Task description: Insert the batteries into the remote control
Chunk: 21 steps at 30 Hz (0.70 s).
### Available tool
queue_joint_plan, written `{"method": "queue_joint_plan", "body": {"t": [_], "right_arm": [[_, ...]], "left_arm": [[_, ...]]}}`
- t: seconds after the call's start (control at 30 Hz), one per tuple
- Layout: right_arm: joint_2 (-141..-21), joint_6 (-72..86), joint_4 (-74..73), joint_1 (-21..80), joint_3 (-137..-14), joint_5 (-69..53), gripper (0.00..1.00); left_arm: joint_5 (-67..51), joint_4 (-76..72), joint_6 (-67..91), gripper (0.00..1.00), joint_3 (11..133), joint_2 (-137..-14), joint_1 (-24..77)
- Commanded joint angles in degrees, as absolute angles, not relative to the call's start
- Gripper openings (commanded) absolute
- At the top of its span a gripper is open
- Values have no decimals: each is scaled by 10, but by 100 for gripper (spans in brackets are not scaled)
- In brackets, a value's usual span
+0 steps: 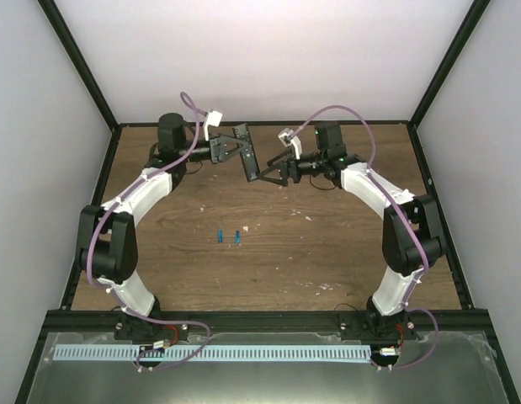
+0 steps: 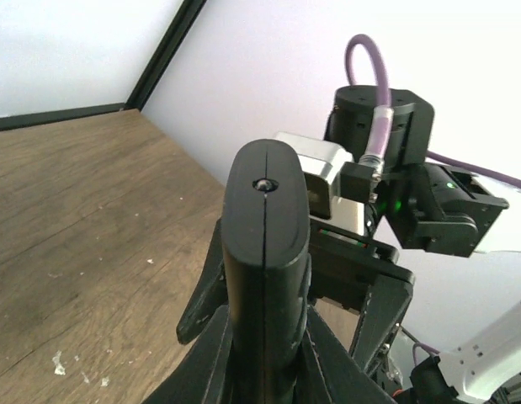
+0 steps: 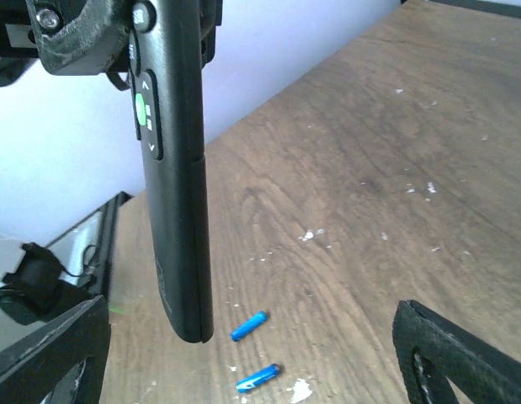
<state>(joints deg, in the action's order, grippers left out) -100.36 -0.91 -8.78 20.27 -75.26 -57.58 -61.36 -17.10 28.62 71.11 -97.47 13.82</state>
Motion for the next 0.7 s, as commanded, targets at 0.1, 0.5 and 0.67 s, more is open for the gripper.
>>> {"method": "queue_joint_plan", "body": {"t": [0.1, 0.5, 0.67], "right_arm": [[-1008, 13, -58, 208, -771, -661, 79], [-1019, 13, -53, 235, -777, -683, 40], [-1017, 8, -54, 236, -779, -686, 26]], "left_arm": [[-649, -214, 298, 0, 701, -955, 146], [-649, -235, 313, 0, 698, -961, 163], [-653, -237, 314, 0, 697, -965, 168]]}}
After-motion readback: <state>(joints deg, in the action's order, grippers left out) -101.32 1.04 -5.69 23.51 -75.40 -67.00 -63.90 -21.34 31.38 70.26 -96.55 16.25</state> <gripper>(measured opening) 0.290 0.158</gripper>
